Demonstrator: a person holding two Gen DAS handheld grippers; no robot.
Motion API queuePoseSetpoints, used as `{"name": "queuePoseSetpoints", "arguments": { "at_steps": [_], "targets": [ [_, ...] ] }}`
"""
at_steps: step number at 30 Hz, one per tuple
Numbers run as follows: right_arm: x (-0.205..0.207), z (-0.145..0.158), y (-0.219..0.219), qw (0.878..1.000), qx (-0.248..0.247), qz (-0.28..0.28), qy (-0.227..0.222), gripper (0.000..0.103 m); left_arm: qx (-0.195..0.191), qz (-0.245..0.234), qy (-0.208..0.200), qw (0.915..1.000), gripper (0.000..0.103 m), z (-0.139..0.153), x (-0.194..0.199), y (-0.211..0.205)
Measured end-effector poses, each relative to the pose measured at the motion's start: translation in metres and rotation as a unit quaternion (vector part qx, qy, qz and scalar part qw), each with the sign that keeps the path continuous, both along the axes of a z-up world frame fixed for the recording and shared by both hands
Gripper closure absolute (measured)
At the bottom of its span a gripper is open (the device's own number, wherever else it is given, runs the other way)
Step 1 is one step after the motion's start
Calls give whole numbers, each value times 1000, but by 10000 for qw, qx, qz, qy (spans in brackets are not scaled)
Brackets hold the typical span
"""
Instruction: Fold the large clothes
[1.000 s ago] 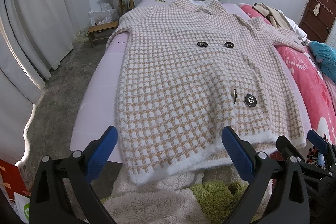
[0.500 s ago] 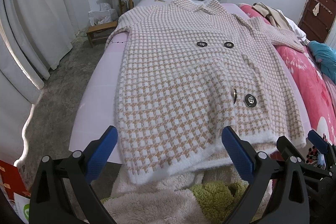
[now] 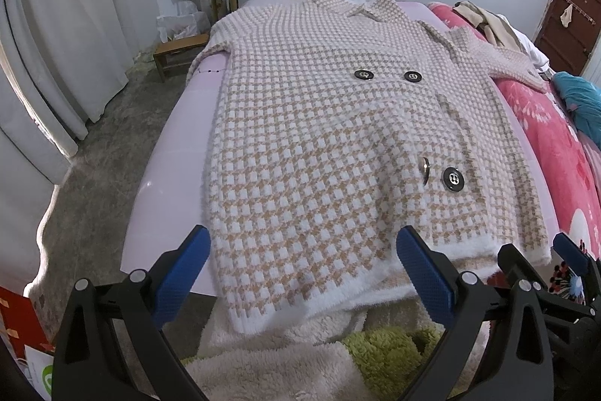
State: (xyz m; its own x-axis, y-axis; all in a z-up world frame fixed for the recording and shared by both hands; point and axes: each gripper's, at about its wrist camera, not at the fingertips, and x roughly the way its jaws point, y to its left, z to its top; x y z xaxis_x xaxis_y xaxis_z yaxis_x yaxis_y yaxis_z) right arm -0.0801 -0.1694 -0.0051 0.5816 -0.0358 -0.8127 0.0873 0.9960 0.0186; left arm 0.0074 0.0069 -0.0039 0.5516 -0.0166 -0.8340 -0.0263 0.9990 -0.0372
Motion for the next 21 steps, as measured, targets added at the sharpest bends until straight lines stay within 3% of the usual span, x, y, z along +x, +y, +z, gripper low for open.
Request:
{"name": "queuePoseSetpoints", "arguments": {
  "at_steps": [21],
  "targets": [
    [20,-2,7,9998,-109,21,140,8,-33,137,33,9999,6,-8,16,17]
  ]
}}
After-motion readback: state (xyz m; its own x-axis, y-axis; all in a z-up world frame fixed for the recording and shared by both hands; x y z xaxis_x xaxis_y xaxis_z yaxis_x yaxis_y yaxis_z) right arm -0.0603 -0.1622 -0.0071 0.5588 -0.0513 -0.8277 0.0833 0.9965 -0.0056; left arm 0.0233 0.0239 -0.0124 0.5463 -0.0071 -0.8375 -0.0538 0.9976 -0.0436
